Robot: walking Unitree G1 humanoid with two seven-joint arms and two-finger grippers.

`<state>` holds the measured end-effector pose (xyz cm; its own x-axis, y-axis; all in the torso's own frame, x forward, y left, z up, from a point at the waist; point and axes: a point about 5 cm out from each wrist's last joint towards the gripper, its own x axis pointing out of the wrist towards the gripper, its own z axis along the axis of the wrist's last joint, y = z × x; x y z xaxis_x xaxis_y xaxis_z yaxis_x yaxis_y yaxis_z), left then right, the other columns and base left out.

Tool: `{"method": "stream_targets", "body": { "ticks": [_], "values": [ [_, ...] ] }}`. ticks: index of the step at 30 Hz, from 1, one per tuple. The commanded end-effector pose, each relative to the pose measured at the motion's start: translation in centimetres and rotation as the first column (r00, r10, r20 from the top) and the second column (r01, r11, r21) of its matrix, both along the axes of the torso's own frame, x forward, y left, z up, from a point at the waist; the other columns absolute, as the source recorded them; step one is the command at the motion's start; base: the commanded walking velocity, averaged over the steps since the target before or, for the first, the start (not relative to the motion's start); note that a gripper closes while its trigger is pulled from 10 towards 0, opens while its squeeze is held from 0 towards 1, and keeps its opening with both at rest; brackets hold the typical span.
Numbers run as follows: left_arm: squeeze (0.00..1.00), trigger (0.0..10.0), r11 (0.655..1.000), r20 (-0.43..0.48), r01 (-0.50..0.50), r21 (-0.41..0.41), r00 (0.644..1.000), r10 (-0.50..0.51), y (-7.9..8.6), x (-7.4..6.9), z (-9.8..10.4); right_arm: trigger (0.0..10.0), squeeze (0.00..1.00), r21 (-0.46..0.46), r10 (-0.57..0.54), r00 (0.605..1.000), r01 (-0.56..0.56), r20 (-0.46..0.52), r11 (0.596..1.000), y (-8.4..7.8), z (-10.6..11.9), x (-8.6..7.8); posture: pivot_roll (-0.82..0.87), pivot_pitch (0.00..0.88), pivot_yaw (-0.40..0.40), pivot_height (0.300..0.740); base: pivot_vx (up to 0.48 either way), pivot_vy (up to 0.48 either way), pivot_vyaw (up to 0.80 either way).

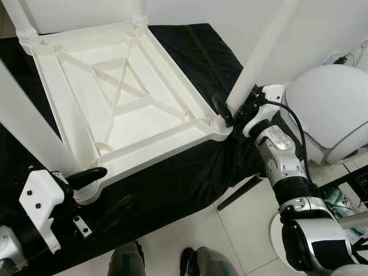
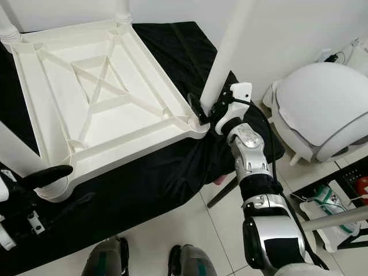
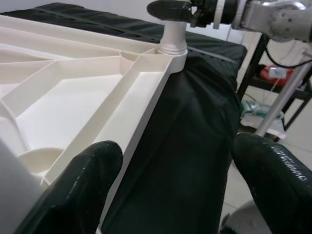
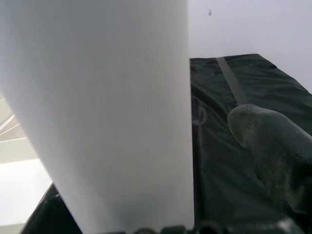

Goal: Building children table

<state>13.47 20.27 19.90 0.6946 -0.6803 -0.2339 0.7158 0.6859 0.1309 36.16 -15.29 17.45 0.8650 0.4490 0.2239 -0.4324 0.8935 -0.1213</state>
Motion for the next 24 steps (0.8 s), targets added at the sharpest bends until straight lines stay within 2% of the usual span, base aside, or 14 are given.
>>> {"method": "stream_targets", "body": {
  "ticks": [1, 7, 9, 12, 14, 16, 24],
  "values": [
    [0.0, 10.0, 0.992, 0.015, -0.115, 0.049, 0.993, 0.114, 2.3, 0.0, 0.2, 10.0, 0.0, 0.004, -0.056, 0.998, 0.057, -0.023, 0.998, -1.4, -0.5, 0.1, 0.17, 0.107, -0.096, 0.74, 0.0, 0.0, 0.0],
    [0.0, 10.0, 0.987, 0.024, -0.158, 0.032, 0.987, 0.157, 3.9, -0.5, 0.7, 10.0, 0.0, 0.004, -0.079, 0.997, 0.079, -0.028, 0.997, -1.8, -0.5, 0.2, 0.17, 0.103, -0.096, 0.74, 0.0, 0.0, 0.0],
    [0.0, 10.0, 0.984, 0.057, -0.177, -0.027, 0.982, 0.178, 4.7, -1.0, 1.5, 10.0, 0.0, 0.005, -0.088, 0.996, 0.089, -0.028, 0.996, -1.9, -0.5, 0.3, 0.18, 0.099, -0.098, 0.74, 0.0, 0.0, 0.0],
    [0.0, 10.0, 0.979, 0.095, -0.192, -0.065, 0.976, 0.198, 5.4, -1.4, 2.2, 10.0, 0.0, 0.006, -0.094, 0.995, 0.095, -0.029, 0.995, -1.9, -0.5, 0.4, 0.17, 0.096, -0.099, 0.74, 0.0, 0.0, 0.0],
    [0.0, 10.0, 0.975, 0.096, -0.213, -0.062, 0.971, 0.218, 5.8, -1.5, 2.2, 10.0, 0.0, 0.007, -0.096, 0.995, 0.096, -0.029, 0.995, -1.9, -0.4, 0.4, 0.18, 0.096, -0.1, 0.74, 0.0, 0.0, 0.0],
    [0.0, 10.0, 0.966, 0.086, -0.254, -0.052, 0.962, 0.258, 7.0, -1.7, 1.8, 10.0, 0.0, 0.009, -0.093, 0.995, 0.093, -0.027, 0.996, -1.8, -0.4, 0.5, 0.18, 0.094, -0.1, 0.74, 0.0, 0.0, 0.0],
    [0.0, 10.0, 0.942, 0.057, -0.33, -0.055, 0.941, 0.333, 9.0, -1.4, 1.0, 10.0, 0.0, 0.008, -0.095, 0.995, 0.095, -0.034, 0.995, -1.8, -0.6, 0.5, 0.18, 0.093, -0.1, 0.74, 0.0, 0.0, 0.0]
  ]
}}
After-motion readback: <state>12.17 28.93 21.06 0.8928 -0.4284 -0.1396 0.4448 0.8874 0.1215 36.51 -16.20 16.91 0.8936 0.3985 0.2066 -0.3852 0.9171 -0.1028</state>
